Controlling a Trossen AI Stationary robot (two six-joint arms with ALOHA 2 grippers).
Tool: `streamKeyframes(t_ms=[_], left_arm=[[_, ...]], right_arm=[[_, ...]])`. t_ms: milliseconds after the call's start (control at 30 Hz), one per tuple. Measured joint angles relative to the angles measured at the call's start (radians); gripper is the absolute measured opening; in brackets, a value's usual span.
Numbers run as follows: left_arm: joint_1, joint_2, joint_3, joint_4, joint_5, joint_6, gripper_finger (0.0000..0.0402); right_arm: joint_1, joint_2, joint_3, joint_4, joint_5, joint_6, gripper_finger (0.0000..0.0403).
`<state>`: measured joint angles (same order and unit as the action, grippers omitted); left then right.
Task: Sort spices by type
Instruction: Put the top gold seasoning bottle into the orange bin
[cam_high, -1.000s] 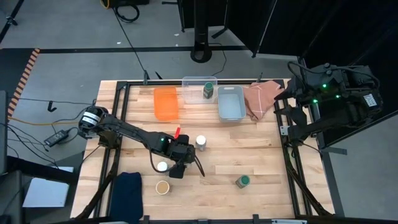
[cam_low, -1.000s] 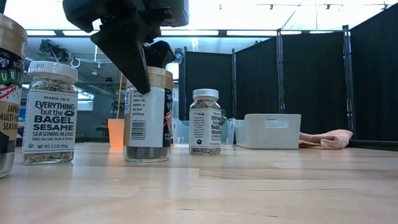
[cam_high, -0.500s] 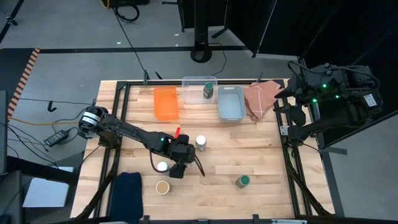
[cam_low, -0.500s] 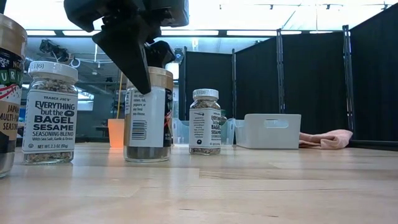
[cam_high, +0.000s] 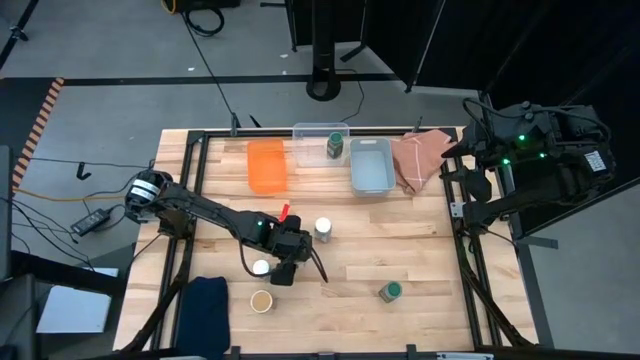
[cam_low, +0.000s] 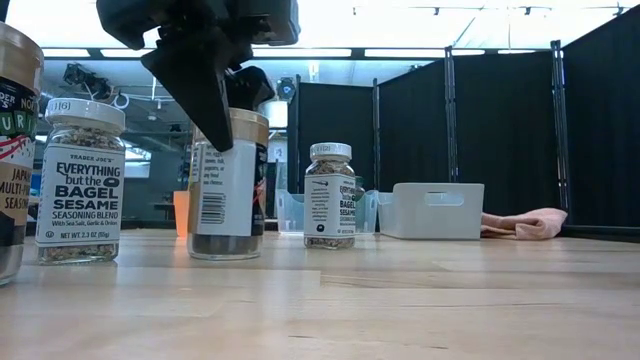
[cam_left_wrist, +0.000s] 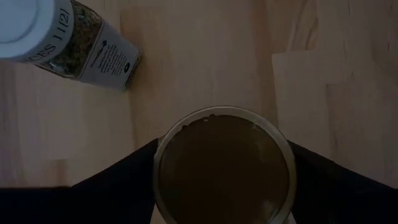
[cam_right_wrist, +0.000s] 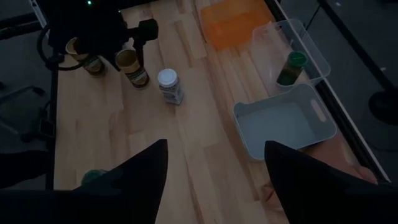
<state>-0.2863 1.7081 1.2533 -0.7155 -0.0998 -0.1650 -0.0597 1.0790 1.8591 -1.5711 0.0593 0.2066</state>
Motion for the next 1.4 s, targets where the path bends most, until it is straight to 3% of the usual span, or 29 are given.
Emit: streamKeyframes(t_ms=[1400], left_arm=[[0.092, -0.001, 0.389, -0.388, -0.058, 0.004, 0.0281]], right_arm=[[0.0, 0.0, 0.0, 0.0, -0.001, 0.0, 0.0266]])
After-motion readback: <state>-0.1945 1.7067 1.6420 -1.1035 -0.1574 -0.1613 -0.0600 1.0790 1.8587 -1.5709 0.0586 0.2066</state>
